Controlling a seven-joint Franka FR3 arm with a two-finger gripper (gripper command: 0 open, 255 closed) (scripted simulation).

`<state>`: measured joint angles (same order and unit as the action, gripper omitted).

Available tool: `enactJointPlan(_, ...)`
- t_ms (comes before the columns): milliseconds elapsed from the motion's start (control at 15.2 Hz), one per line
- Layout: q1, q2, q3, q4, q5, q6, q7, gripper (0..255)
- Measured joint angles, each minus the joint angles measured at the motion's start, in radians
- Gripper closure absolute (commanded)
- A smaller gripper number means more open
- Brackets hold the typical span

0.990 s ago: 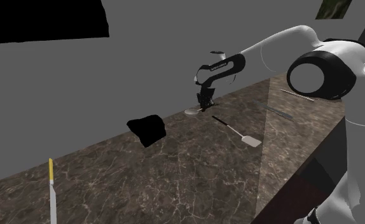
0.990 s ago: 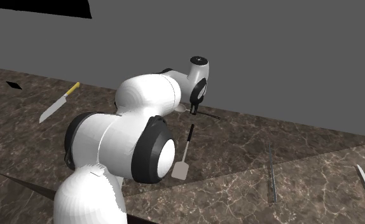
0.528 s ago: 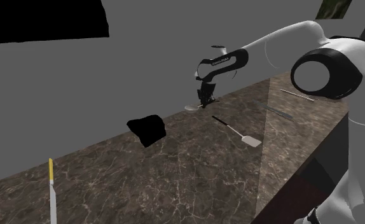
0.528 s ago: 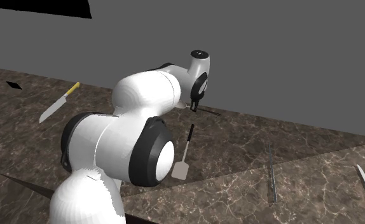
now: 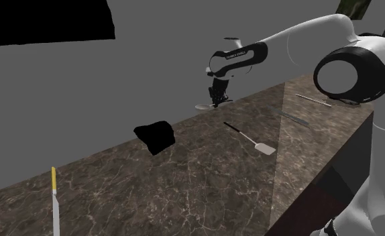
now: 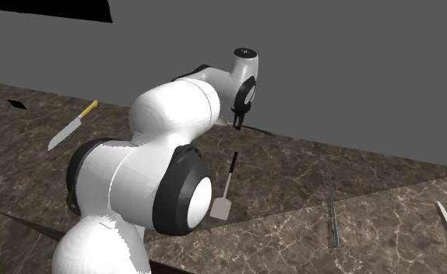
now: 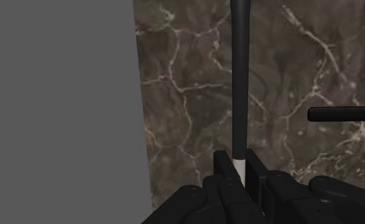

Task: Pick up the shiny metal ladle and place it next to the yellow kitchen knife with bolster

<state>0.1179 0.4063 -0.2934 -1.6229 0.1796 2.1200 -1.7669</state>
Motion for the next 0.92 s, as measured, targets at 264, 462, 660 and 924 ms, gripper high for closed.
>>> enactJointPlan(264,-0.001,-0.012,-0.003,0.040,-0.007,-0.051,0.005,255)
enactJointPlan(462,0.001,-0.021,-0.005,0.065,-0.012,-0.084,0.013,255)
enactJointPlan(660,0.019,-0.047,-0.003,0.047,-0.023,-0.090,0.035,255)
enactJointPlan(924,0.093,-0.129,0.015,-0.062,-0.062,-0.056,0.127,255)
